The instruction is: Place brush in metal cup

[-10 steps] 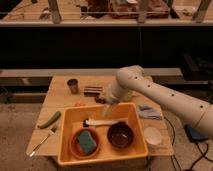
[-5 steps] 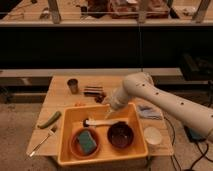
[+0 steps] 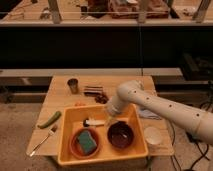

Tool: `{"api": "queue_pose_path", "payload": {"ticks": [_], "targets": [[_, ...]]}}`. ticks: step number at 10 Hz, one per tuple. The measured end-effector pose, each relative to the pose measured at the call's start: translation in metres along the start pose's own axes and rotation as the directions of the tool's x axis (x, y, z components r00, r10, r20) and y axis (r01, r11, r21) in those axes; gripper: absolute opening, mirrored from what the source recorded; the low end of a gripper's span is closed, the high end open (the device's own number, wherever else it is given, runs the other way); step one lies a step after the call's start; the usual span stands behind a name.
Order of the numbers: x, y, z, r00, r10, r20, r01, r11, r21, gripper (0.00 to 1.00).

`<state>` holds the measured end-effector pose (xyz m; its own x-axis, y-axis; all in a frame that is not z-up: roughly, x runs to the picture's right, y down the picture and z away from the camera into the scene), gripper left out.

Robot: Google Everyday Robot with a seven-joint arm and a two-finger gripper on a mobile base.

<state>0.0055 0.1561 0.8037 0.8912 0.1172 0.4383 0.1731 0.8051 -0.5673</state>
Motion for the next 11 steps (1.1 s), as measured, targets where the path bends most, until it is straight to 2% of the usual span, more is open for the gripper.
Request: {"api": "queue_pose_path", "payload": {"ticks": [5, 8, 11], "targets": [[0.004, -0.005, 0.025, 0.997, -0.056, -0.058, 0.054, 0.998, -0.026, 0.58], [0.003, -0.007, 0.042, 0.995, -0.076, -0.072, 0.072, 0.996, -0.058, 0.58], [0.006, -0.003, 0.050, 0.993, -0.080, -0.081, 0.073, 0.994, -0.084, 0.58]]}}
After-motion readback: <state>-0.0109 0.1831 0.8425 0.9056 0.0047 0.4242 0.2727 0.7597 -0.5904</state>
